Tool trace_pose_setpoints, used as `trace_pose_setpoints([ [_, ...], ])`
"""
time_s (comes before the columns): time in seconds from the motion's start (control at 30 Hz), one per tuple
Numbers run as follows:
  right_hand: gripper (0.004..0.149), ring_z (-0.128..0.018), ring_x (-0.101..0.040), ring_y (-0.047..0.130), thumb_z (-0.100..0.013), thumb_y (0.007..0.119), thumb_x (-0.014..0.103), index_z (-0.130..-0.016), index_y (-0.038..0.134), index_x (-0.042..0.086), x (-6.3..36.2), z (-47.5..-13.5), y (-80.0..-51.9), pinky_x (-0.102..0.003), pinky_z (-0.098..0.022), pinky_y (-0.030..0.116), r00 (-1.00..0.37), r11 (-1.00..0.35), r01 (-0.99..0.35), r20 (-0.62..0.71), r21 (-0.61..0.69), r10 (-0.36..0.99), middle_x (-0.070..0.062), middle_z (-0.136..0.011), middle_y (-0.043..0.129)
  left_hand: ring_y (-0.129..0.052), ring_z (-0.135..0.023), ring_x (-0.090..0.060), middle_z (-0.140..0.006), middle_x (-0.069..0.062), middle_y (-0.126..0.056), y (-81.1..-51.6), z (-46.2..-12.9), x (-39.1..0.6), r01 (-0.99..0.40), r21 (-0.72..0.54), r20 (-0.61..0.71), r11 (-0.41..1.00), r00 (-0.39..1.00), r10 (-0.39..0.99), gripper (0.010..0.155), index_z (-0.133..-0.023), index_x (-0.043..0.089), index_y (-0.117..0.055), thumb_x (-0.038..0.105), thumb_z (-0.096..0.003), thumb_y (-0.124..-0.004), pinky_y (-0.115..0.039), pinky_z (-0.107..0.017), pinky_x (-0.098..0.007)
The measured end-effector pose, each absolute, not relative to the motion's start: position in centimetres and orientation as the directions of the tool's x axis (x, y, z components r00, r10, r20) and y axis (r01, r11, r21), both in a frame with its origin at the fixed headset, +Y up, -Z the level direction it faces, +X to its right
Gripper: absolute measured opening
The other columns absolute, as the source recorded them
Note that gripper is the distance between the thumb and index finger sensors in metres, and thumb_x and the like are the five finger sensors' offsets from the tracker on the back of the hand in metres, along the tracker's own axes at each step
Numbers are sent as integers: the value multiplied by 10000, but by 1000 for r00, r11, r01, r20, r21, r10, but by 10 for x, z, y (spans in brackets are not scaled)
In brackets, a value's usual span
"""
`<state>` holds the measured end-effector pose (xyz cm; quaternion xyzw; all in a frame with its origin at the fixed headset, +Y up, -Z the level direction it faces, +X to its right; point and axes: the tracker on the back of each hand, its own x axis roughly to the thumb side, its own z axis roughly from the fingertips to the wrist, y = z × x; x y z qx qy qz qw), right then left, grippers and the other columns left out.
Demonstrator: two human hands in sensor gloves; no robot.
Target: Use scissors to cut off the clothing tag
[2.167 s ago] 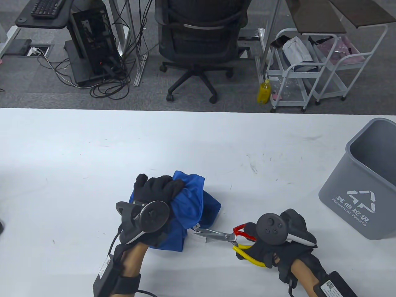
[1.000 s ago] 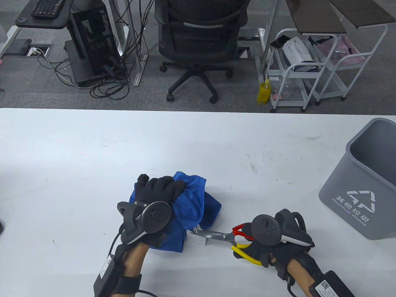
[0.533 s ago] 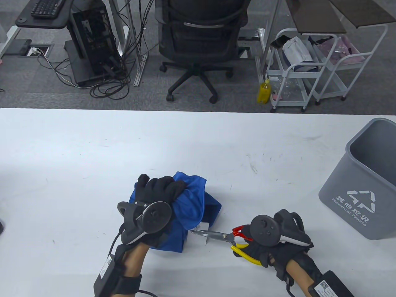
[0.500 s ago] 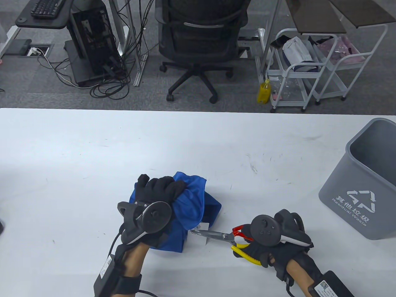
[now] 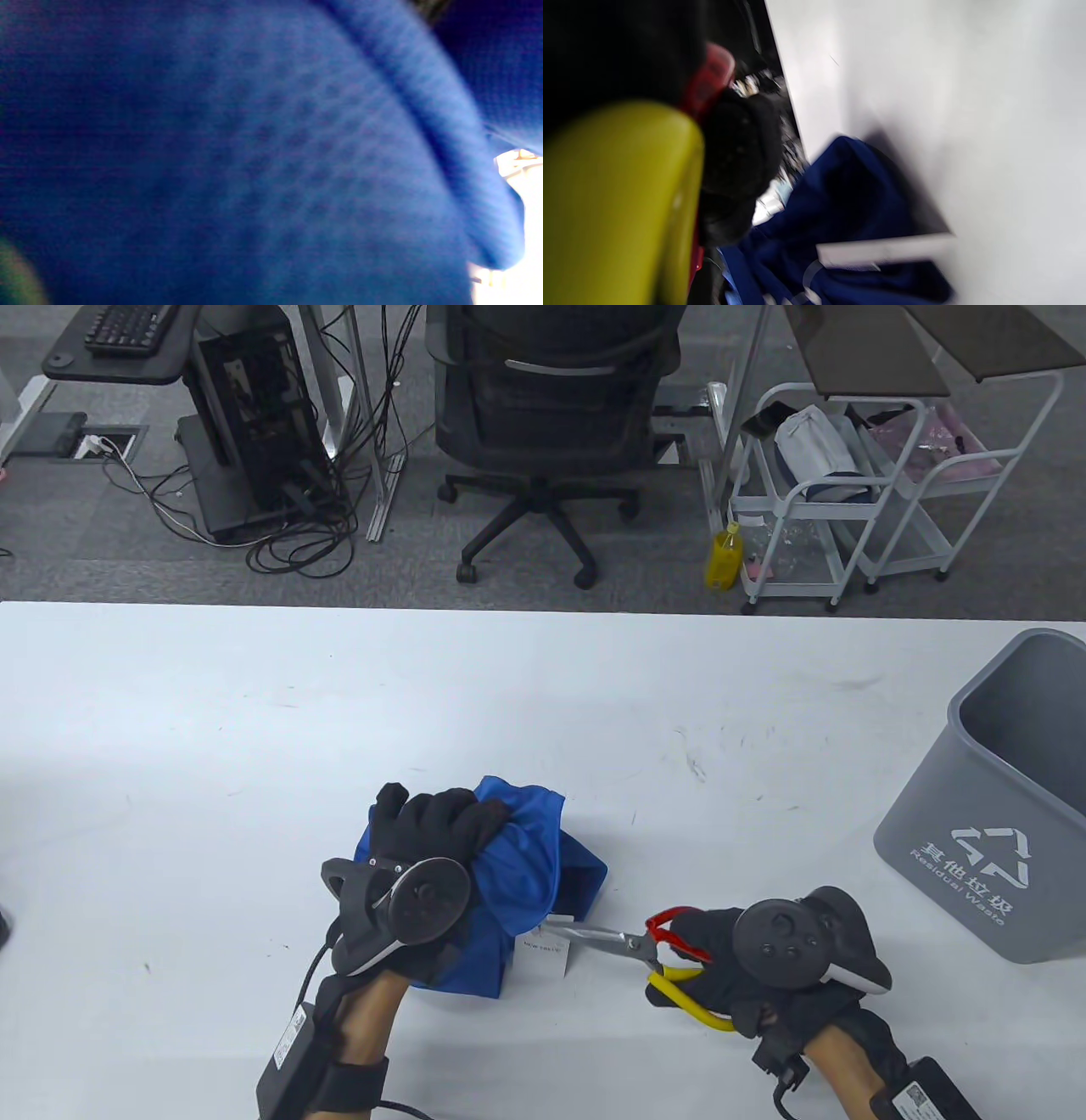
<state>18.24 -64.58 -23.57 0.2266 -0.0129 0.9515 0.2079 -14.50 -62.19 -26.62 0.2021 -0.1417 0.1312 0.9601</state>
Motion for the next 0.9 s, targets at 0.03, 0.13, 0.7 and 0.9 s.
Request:
trace_pose_setpoints([
  [0.03, 534, 32, -220, 923, -268, 884, 700, -527, 964, 239, 190, -238, -645, -410, 59, 816, -837, -916, -397, 392, 47, 383, -83, -342, 1038, -946, -749, -223, -901, 57, -869, -622, -266, -145, -306, 352, 324, 885, 927, 191, 503, -860, 435, -775, 440, -374, -904, -592, -723, -682],
  [0.13, 529, 40, -221, 931, -282, 888, 684, -540, 964, 229, 205, -243, -649, -404, 64, 821, -897, -931, -363, 253, 49, 363, -93, -343, 1041, -946, -750, -222, -902, 58, -868, -622, -267, -145, -304, 351, 322, 886, 927, 191, 503, -860, 436, -774, 441, -374, -903, -595, -719, -685],
  [0.7, 539, -41, -206, 959, -344, 902, 608, -673, 926, 182, 230, -262, -675, -393, 6, 851, -958, -941, -288, -37, 177, 286, -112, -446, 1022, -944, -754, -222, -902, 59, -869, -609, -270, -151, -329, 394, 306, 858, 927, 215, 501, -860, 434, -776, 438, -376, -904, -589, -724, -684],
  [0.9, 532, -110, -200, 986, -370, 916, 564, -741, 894, 184, 232, -266, -687, -381, -41, 881, -976, -945, -208, -111, 252, 185, -121, -552, 994, -943, -756, -221, -903, 60, -869, -609, -271, -151, -324, 394, 300, 860, 930, 212, 501, -860, 436, -775, 440, -376, -903, -586, -728, -680],
])
